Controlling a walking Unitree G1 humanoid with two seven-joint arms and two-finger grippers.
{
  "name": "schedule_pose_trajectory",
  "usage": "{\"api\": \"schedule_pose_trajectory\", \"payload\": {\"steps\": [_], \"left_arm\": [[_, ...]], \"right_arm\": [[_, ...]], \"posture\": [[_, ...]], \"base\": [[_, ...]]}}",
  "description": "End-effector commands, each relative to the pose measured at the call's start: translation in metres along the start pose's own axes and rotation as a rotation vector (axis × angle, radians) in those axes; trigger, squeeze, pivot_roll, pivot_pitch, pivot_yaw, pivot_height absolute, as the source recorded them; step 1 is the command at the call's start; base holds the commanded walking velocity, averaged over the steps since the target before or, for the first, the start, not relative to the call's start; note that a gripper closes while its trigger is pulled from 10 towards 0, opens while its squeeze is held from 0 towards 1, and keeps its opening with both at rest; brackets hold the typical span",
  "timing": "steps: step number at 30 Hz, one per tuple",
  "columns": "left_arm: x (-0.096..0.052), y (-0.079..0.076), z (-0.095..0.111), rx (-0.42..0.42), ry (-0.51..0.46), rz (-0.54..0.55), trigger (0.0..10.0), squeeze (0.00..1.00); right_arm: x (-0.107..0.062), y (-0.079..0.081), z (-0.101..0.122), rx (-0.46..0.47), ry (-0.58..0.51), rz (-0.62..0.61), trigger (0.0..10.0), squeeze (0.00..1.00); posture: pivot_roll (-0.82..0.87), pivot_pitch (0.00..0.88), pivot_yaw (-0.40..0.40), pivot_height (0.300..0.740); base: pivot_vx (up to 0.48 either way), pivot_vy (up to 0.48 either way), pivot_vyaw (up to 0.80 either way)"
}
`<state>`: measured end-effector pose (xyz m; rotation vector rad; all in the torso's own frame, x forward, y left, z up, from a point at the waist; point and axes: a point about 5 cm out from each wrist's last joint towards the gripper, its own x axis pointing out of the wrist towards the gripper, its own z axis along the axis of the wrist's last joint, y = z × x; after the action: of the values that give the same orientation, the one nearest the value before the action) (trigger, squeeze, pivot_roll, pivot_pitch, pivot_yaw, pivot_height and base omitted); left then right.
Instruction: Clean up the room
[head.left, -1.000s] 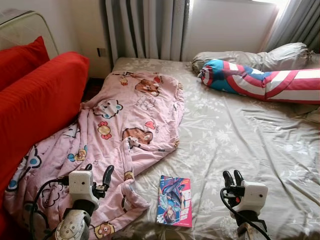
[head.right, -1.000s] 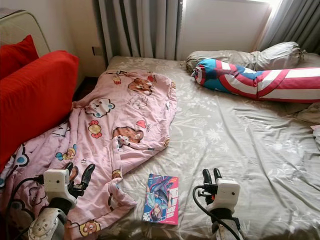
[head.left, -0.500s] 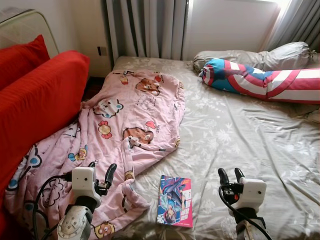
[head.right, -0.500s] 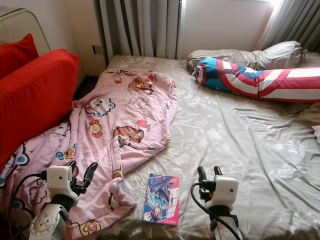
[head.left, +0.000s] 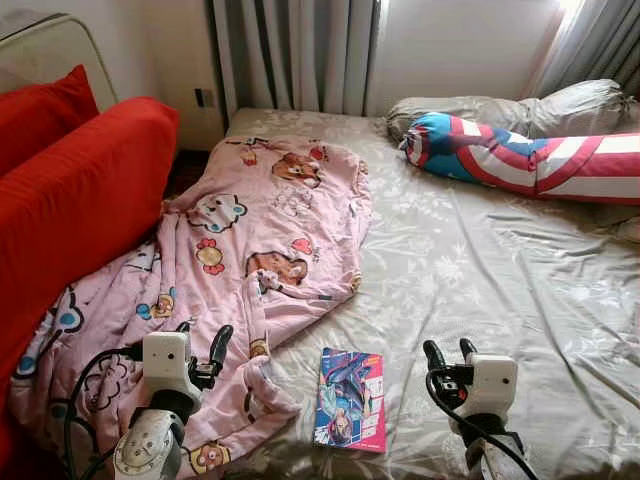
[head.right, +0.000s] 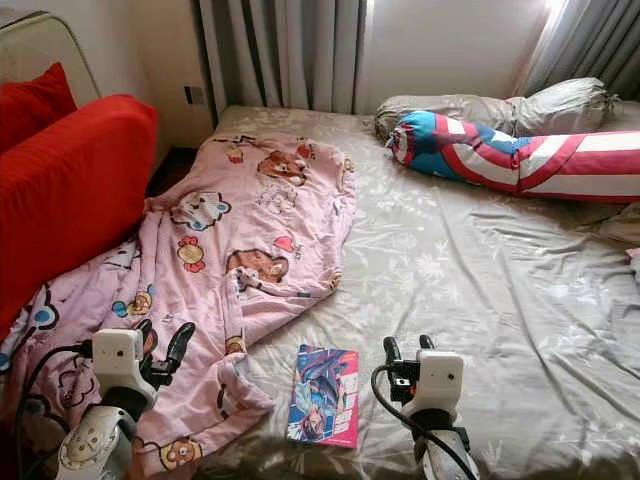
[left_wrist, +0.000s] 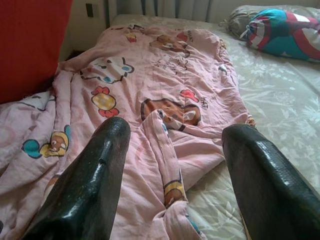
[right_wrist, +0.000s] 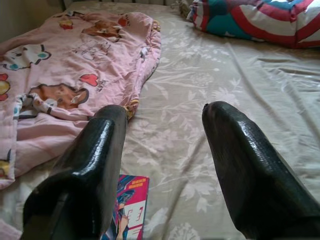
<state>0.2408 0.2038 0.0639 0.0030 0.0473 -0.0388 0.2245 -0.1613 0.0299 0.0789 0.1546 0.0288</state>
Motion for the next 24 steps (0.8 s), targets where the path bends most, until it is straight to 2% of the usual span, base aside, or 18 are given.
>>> {"api": "schedule_pose_trajectory", "payload": {"steps": [1,8,12,19,24], "left_arm": [[-0.0009,-0.0013,0.0015,0.001,0.001,-0.008,10.0,0.0],[-0.0012,-0.0021,0.0005,0.0,0.004,-0.008,10.0,0.0],[-0.0013,-0.0024,0.0003,-0.001,0.006,-0.008,10.0,0.0],[-0.0013,-0.0028,0.0001,-0.002,0.008,-0.01,10.0,0.0],[-0.001,-0.0027,-0.0001,-0.002,0.012,-0.011,10.0,0.0]], "right_arm": [[-0.0007,-0.0003,-0.0009,0.0,0.012,0.009,10.0,0.0],[-0.0016,-0.0002,0.0004,0.005,-0.002,0.016,10.0,0.0],[-0.0008,0.0001,-0.0022,-0.004,0.028,0.016,10.0,0.0],[-0.0002,0.0045,-0.0046,-0.007,0.033,0.058,10.0,0.0],[0.0002,0.0045,-0.0051,-0.017,0.032,0.069,10.0,0.0]], "posture": [[-0.04,0.056,-0.058,0.672],[-0.04,0.056,-0.058,0.672],[-0.04,0.058,-0.057,0.672],[-0.04,0.058,-0.057,0.632],[-0.04,0.06,-0.056,0.632]], "base": [[0.0,0.0,0.0],[0.0,0.0,0.0],[0.0,0.0,0.0],[0.0,0.0,0.0],[0.0,0.0,0.0]]}}
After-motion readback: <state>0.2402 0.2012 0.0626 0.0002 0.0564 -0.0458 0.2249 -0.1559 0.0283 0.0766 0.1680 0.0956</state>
